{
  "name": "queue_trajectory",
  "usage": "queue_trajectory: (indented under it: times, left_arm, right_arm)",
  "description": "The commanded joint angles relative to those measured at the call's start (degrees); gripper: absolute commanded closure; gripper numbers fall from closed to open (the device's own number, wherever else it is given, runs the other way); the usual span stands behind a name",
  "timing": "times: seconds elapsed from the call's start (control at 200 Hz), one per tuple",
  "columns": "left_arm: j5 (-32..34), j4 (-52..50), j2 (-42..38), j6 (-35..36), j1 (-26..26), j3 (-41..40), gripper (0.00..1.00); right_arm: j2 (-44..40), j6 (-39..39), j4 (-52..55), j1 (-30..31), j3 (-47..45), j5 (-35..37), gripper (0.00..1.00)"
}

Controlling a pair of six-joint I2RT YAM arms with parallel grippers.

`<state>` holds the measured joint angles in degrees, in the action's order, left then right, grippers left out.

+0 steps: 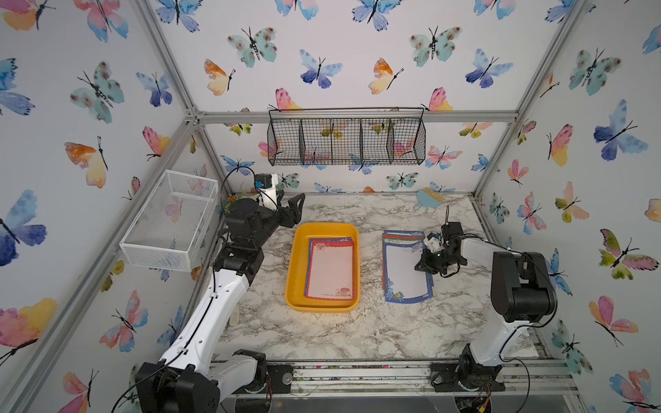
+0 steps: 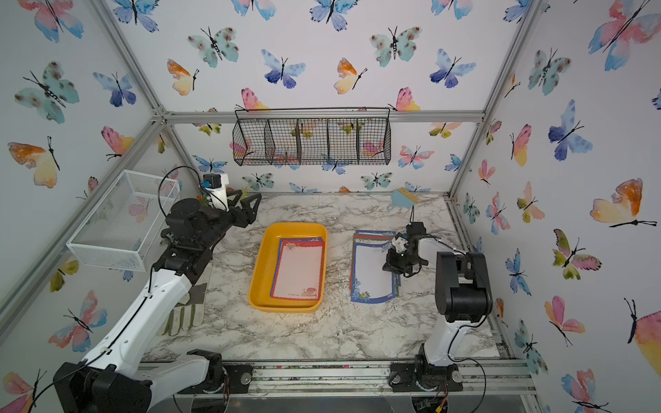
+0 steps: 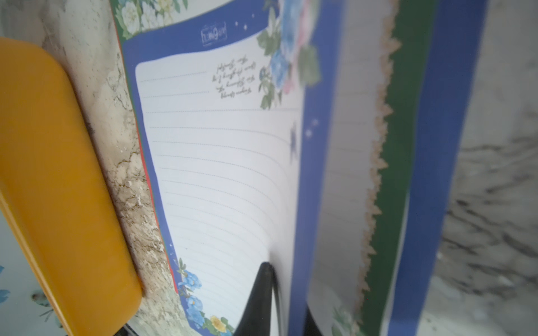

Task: Take out the stationery paper from the storage box
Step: Place the stationery paper at the center of the board.

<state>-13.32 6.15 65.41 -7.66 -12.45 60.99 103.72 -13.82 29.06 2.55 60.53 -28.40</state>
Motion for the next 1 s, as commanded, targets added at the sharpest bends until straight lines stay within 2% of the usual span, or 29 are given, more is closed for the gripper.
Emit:
queue_trajectory:
  times: [0.0,0.14,0.31,0.471,0.541,0.651,0.996]
  left_arm:
    - [0.8,0.32,-1.33,0.98,-0.21,-0.5,0.29]
    - [1.29,0.25,-1.09,1.16,-0.17,-0.48,0.28]
    - [0.58,0.08,0.29,0.55,0.05,-0.26,0.28]
    - [0.69,-2.32,1.65,0.8,0.23,1.19,0.28]
    - [0.59,-2.93,1.8,1.15,0.23,1.54,0.28]
    - [0.72,-3.28,2.07,1.38,0.23,1.76,0.28]
    - [0.06,-4.45,3.23,1.33,0.23,2.62,0.28]
  right_arm:
    - [0.43,0.23,0.4,-0.33,1.52,1.75,0.8]
    - [-1.8,-0.61,1.1,-0.35,2.07,6.33,0.61]
    - [-6.59,-1.38,2.26,-0.32,2.71,15.66,0.46]
    - [-10.19,-3.14,1.75,-0.34,3.89,26.57,0.36]
    - [-11.95,-3.7,0.27,-0.26,3.58,28.91,0.31]
    - [-14.48,-4.58,-0.61,-0.26,3.48,29.91,0.29]
    - [-23.08,-6.2,-3.48,1.03,2.22,26.27,0.29]
